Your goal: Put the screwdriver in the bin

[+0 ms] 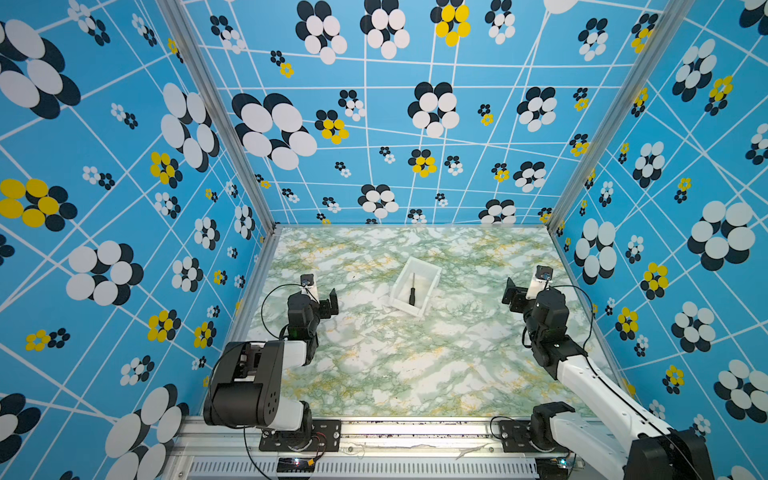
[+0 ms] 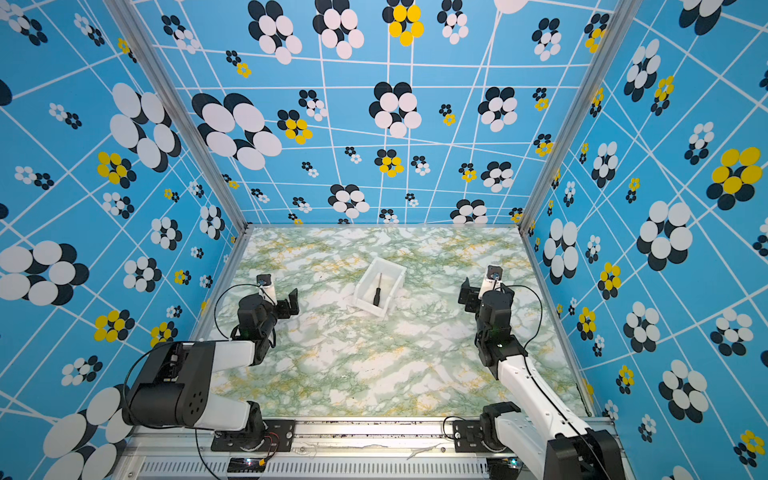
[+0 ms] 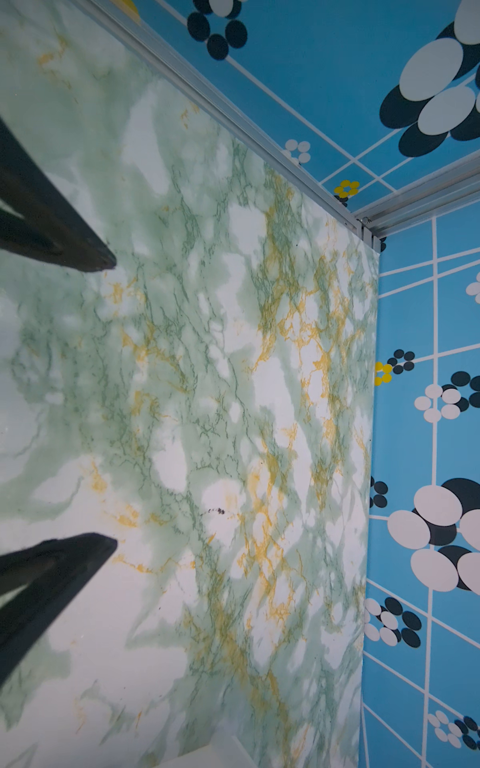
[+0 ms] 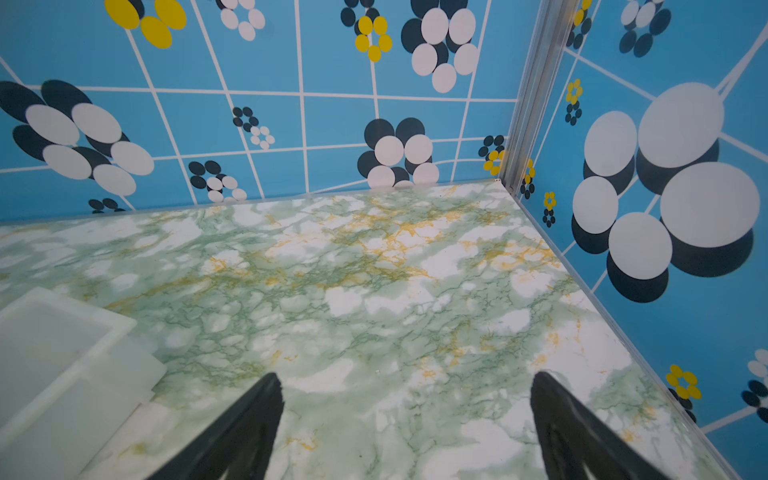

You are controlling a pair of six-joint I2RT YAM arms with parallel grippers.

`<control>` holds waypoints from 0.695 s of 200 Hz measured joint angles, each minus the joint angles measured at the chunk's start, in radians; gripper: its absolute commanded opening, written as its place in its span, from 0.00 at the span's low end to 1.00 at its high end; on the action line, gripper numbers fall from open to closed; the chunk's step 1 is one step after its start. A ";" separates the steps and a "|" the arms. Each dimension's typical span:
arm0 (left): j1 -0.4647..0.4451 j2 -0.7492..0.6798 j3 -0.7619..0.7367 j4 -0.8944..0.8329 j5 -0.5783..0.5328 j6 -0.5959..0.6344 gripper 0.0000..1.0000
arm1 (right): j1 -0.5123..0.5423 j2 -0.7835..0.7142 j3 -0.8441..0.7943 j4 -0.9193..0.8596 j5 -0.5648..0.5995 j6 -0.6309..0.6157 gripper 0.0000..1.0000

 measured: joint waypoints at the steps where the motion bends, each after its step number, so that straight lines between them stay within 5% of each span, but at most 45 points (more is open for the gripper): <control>1: 0.000 0.002 -0.001 0.004 0.000 0.000 0.99 | -0.001 0.002 -0.005 0.006 -0.002 -0.002 0.96; 71: 0.000 0.068 -0.042 0.174 -0.032 -0.004 0.99 | -0.103 0.076 -0.155 0.268 -0.074 -0.038 0.97; 139: 0.000 0.068 -0.042 0.201 -0.039 -0.004 0.99 | -0.114 0.400 -0.172 0.553 -0.082 -0.016 0.97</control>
